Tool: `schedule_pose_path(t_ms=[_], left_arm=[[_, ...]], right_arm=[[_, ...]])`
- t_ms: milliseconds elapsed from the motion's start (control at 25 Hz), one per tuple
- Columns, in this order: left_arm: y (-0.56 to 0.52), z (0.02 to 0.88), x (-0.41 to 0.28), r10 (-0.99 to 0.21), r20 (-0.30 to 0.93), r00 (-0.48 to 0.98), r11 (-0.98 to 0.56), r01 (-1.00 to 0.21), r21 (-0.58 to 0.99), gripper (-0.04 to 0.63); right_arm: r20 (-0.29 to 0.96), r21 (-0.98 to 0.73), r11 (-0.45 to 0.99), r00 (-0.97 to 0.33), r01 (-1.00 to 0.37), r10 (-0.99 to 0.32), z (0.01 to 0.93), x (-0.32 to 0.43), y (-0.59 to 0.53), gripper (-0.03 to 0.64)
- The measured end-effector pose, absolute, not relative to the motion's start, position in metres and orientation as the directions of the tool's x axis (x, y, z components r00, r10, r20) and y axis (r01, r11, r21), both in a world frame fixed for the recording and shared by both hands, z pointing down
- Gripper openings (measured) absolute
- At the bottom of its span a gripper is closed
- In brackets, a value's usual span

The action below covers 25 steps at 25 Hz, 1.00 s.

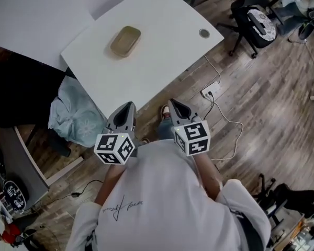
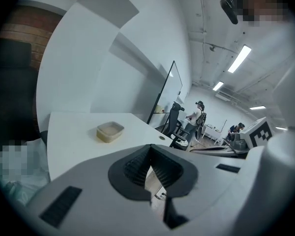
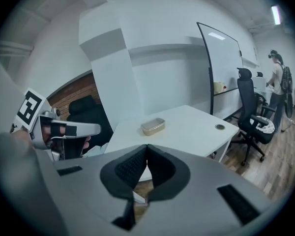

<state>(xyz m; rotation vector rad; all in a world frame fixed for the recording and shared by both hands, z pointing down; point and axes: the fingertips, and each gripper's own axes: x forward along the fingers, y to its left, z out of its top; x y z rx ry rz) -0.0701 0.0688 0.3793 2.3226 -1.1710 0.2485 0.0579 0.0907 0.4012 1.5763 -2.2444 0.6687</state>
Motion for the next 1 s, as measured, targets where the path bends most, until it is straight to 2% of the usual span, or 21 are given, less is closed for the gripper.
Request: schedule_pose_path(t_ms=[520, 760, 1000], left_arm=[[0.009, 0.374, -0.029, -0.77, 0.378, 0.513, -0.395, -0.85, 0.348, 0.008], [0.003, 0.38, -0.025, -0.786, 0.337, 0.519, -0.34, -0.817, 0.466, 0.008], [-0.002, 0.386, -0.039, -0.814, 0.363, 0.453, -0.266, -0.846, 0.461, 0.008]], right_arm=[[0.477, -0.22, 0.413, -0.466, -0.884, -0.745, 0.41, 0.099, 0.013, 0.009], [0.483, -0.225, 0.461, -0.509, -0.858, -0.713, 0.417, 0.1, 0.001, 0.009], [0.475, -0.231, 0.509, -0.553, -0.829, -0.685, 0.414, 0.088, -0.013, 0.009]])
